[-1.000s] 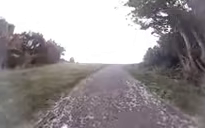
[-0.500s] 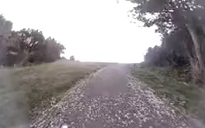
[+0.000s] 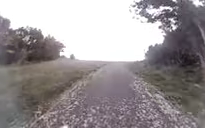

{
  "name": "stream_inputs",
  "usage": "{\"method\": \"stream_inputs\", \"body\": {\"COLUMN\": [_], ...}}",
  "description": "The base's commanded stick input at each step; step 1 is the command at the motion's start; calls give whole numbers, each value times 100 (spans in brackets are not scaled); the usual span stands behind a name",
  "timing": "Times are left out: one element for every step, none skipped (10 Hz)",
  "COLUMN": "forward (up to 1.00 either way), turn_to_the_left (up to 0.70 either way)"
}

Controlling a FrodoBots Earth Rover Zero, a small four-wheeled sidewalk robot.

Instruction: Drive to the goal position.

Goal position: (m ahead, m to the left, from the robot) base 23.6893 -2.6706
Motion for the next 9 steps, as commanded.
{"method": "stream_inputs", "body": {"forward": [85,85,85,85,85,85,85,85,85], "turn_to_the_left": [0,0,0,0,0,0,0,0,0]}}
